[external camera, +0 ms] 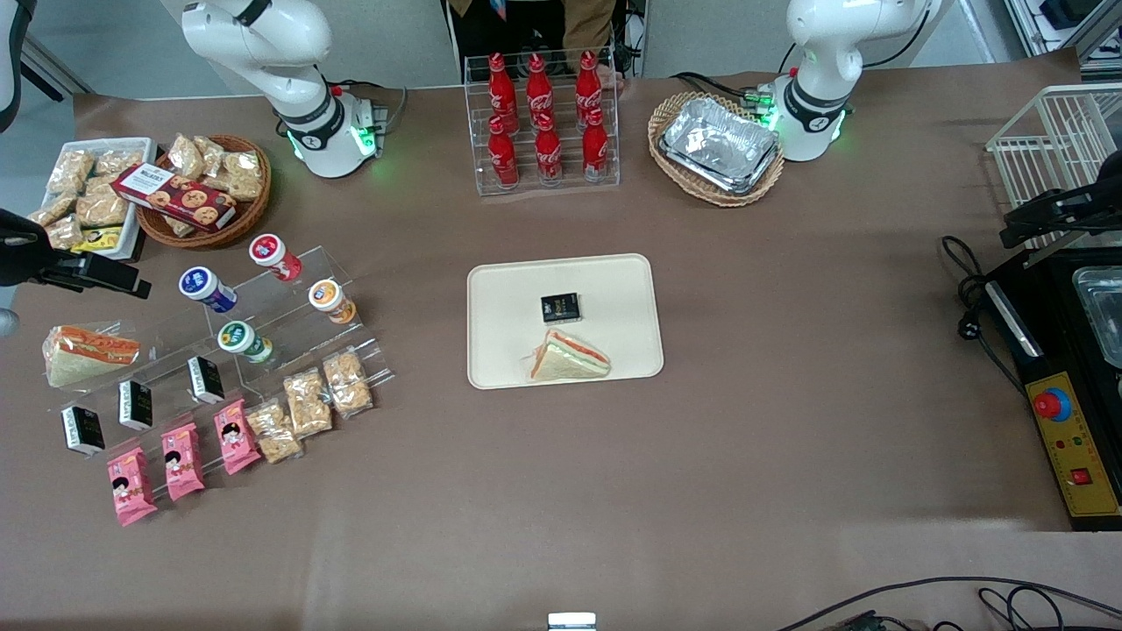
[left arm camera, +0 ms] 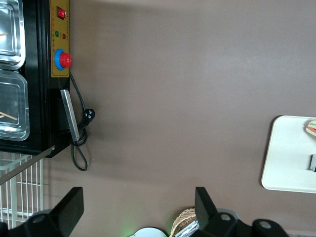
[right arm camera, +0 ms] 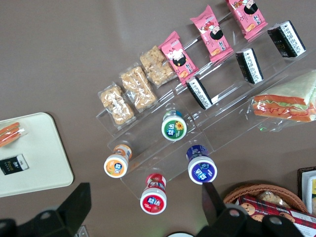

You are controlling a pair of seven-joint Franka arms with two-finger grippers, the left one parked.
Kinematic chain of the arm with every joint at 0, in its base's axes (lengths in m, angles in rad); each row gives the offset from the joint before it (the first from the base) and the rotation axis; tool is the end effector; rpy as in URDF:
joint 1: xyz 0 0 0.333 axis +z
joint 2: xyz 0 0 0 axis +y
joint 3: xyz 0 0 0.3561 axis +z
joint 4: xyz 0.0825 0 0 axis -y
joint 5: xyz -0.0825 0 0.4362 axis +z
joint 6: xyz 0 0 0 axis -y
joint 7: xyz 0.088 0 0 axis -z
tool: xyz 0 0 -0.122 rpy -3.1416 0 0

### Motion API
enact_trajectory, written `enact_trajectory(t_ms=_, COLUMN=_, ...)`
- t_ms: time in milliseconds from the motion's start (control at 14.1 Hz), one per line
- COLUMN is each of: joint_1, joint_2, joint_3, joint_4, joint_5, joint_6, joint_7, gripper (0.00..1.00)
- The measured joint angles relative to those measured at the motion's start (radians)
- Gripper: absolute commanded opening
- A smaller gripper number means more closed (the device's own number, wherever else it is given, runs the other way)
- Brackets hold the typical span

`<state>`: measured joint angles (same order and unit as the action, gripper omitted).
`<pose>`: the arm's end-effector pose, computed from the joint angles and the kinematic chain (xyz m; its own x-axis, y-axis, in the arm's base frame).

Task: Place green gum on tray
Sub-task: 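Move the right gripper toward the acrylic rack of small bottles, then lower the open right gripper around the green-capped sunflower-label bottle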

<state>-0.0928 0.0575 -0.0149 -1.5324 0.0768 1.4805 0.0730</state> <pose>0.6122 -0.0559 0.6274 0.9784 -0.1721 -0.1142 -0.1805 -0.9812 -0.0677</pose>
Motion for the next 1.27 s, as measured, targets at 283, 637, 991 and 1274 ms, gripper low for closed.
enact_trajectory(t_ms=283, joint_1=0.0, joint_2=0.0, joint_3=0.0, joint_4=0.0, joint_5=0.0, joint_6=0.0, joint_7=0.0, gripper=1.0)
enact_trajectory(t_ms=637, joint_1=0.0, joint_2=0.001, joint_3=0.0, joint_4=0.0, joint_5=0.0, joint_6=-0.003, joint_7=-0.005, gripper=1.0)
enact_trajectory(t_ms=991, joint_1=0.0, joint_2=-0.007, joint_3=0.0, joint_4=-0.035, joint_5=0.0, joint_6=-0.009, joint_7=-0.027, gripper=1.0)
enact_trajectory(t_ms=1274, joint_1=0.001, joint_2=-0.084, joint_3=0.0, joint_4=-0.196, joint_5=0.0, joint_6=0.113, joint_7=-0.042, gripper=1.0)
